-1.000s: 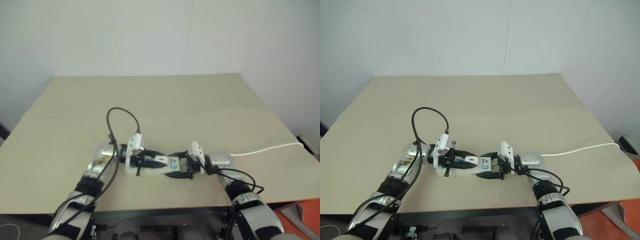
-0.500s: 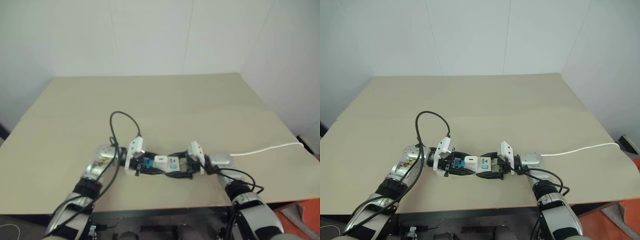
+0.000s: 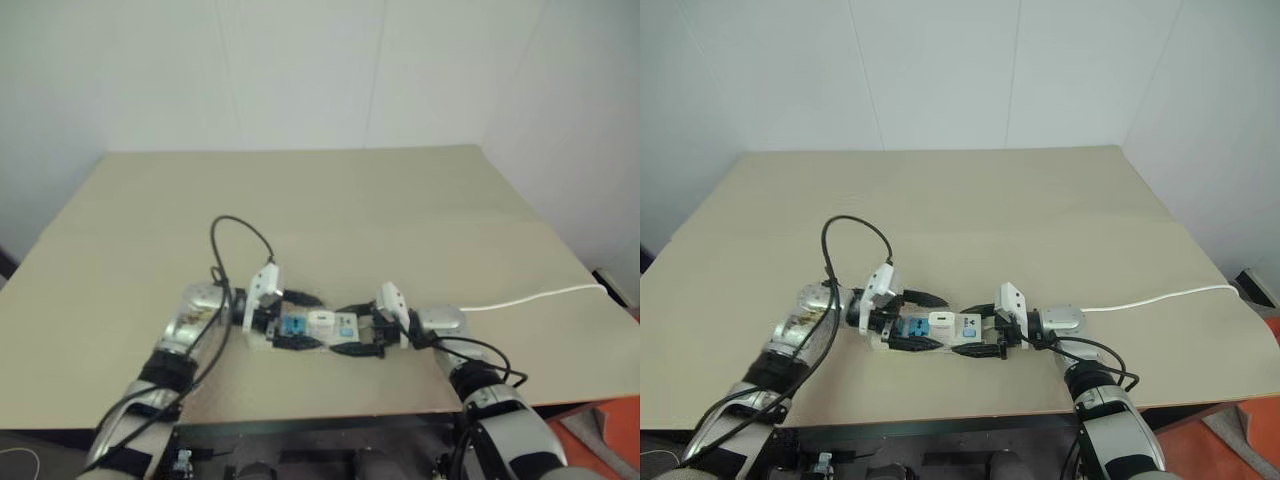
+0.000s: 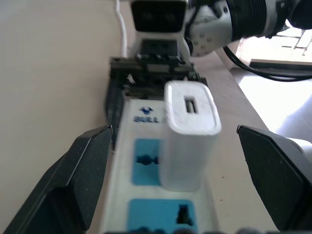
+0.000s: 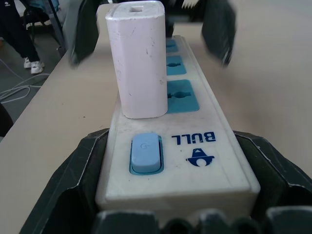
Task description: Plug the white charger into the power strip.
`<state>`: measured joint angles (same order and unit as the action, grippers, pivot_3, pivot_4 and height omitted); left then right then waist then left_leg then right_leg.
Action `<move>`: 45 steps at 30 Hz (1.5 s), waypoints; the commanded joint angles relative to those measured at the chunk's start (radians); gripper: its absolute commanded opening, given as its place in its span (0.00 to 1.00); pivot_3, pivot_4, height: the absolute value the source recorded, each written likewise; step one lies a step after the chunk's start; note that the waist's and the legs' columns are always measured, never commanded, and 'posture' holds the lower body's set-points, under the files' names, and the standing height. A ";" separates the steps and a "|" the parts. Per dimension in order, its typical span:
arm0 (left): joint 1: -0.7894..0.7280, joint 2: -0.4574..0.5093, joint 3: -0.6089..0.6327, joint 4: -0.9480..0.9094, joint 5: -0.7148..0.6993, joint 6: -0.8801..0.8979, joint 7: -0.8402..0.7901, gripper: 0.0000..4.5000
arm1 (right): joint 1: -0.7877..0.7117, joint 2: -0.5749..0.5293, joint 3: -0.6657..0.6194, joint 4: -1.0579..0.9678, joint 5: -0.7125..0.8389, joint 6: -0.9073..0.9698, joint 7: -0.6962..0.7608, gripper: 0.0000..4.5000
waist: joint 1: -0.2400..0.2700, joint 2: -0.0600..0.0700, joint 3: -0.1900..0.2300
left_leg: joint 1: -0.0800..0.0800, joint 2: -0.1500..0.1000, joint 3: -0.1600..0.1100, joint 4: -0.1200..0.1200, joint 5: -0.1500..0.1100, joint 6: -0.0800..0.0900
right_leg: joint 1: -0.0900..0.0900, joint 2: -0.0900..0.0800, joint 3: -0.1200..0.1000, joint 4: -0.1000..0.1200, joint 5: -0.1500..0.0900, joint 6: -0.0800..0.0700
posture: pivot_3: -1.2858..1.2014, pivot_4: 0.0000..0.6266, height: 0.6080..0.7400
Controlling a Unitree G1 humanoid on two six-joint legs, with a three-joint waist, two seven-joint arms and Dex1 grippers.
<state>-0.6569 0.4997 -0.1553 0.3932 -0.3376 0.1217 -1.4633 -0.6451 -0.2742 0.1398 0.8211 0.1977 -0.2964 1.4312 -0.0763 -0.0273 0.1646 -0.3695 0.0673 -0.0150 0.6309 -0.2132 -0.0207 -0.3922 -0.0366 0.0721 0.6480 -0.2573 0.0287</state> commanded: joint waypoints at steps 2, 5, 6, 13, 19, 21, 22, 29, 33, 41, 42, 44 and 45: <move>-0.078 0.083 0.096 -0.048 -0.069 0.021 -0.056 1.00 | 0.013 0.006 0.012 -0.004 -0.011 0.039 0.004 0.98 | -0.001 0.000 0.000 | 0.000 0.000 0.000 -0.001 0.000 0.000 | 0.000 0.000 0.000 -0.001 0.000 0.000 | 0.52 0.24 1.00; -0.102 0.123 0.128 -0.040 -0.079 0.011 -0.074 1.00 | 0.015 0.002 0.011 -0.013 -0.009 0.047 0.009 0.99 | -0.001 0.000 0.000 | 0.000 0.000 0.000 -0.001 0.000 0.000 | 0.000 0.000 0.000 -0.001 0.000 0.000 | 0.52 0.24 1.00; -0.106 0.135 0.136 -0.037 -0.079 0.006 -0.080 1.00 | 0.017 0.000 0.010 -0.018 -0.009 0.045 0.007 0.99 | 0.001 0.000 0.000 | 0.000 0.000 0.000 -0.001 0.000 0.000 | 0.000 0.000 0.000 -0.001 0.000 0.000 | 0.52 0.24 1.00; -0.085 0.174 0.176 -0.045 -0.082 -0.010 -0.091 1.00 | 0.025 -0.058 -0.009 -0.093 0.010 0.070 0.021 0.99 | 0.007 0.000 0.001 | -0.003 0.000 0.000 -0.001 0.000 0.000 | -0.003 0.000 0.000 -0.001 0.000 0.000 | 0.52 0.24 1.00; -0.010 0.204 0.215 -0.084 -0.097 -0.014 -0.093 1.00 | 0.092 -0.181 -0.053 -0.266 0.058 0.126 0.021 0.99 | 0.025 0.001 0.002 | -0.017 0.000 0.000 0.002 0.000 0.000 | -0.014 -0.001 -0.001 -0.001 0.000 -0.001 | 0.52 0.24 1.00; 0.028 0.223 0.232 -0.100 -0.104 -0.012 -0.093 1.00 | 0.113 -0.229 -0.075 -0.323 0.074 0.151 0.016 0.99 | 0.029 0.001 0.002 | -0.019 0.000 0.000 0.002 0.000 0.000 | -0.016 -0.001 -0.001 -0.001 0.001 -0.001 | 0.52 0.24 1.00; 0.043 0.233 0.240 -0.107 -0.107 -0.011 -0.089 1.00 | 0.121 -0.250 -0.085 -0.345 0.080 0.162 0.013 0.99 | 0.029 0.001 0.003 | -0.019 0.000 0.001 0.002 0.000 0.000 | -0.017 -0.001 -0.001 -0.001 0.000 -0.001 | 0.52 0.24 1.00; 0.142 0.331 0.296 -0.151 -0.117 0.005 -0.091 1.00 | 0.156 -0.375 -0.164 -0.452 0.133 0.229 0.000 0.99 | 0.029 0.001 0.005 | -0.019 0.000 0.001 0.002 0.000 0.000 | -0.017 -0.001 -0.001 -0.001 0.000 0.000 | 0.52 0.24 1.00; 0.199 0.394 0.330 -0.174 -0.117 0.006 -0.089 1.00 | 0.176 -0.429 -0.193 -0.482 0.160 0.265 0.015 0.99 | 0.032 0.000 0.006 | -0.019 0.000 0.001 0.002 0.000 0.000 | -0.017 -0.001 -0.001 -0.001 0.000 0.000 | 0.52 0.24 1.00; 0.256 0.419 0.354 -0.227 -0.143 0.039 -0.070 1.00 | 0.188 -0.454 -0.191 -0.496 0.158 0.288 -0.007 0.99 | 0.033 0.000 0.006 | -0.019 0.000 0.002 0.002 0.000 0.000 | -0.017 -0.002 -0.001 -0.001 0.000 0.000 | 0.52 0.24 1.00; 0.258 0.420 0.354 -0.231 -0.145 0.042 -0.067 1.00 | 0.188 -0.454 -0.190 -0.497 0.159 0.289 -0.008 0.99 | 0.033 0.000 0.006 | -0.019 0.000 0.002 0.002 0.000 0.000 | -0.017 -0.002 -0.001 -0.001 0.000 0.000 | 0.52 0.24 1.00; 0.261 0.421 0.354 -0.237 -0.148 0.047 -0.062 1.00 | 0.188 -0.454 -0.189 -0.499 0.158 0.292 -0.010 0.99 | 0.033 0.000 0.006 | -0.019 0.000 0.002 0.002 0.000 0.000 | -0.017 -0.002 -0.001 -0.001 0.000 0.000 | 0.52 0.24 1.00; 0.259 0.422 0.353 -0.238 -0.149 0.049 -0.060 1.00 | 0.187 -0.455 -0.186 -0.500 0.150 0.288 -0.017 0.99 | 0.033 0.000 0.006 | -0.019 0.000 0.002 0.002 0.000 0.000 | -0.017 -0.002 -0.001 -0.001 0.000 0.000 | 0.52 0.24 1.00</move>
<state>-0.3939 0.9029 0.1743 0.1858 -0.4726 0.1612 -1.5310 -0.4530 -0.7146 -0.0300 0.3610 0.3369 -0.0137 1.4206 -0.0431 -0.0269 0.1705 -0.3886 0.0673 -0.0131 0.6329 -0.2132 -0.0207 -0.4093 -0.0385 0.0715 0.6471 -0.2570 0.0282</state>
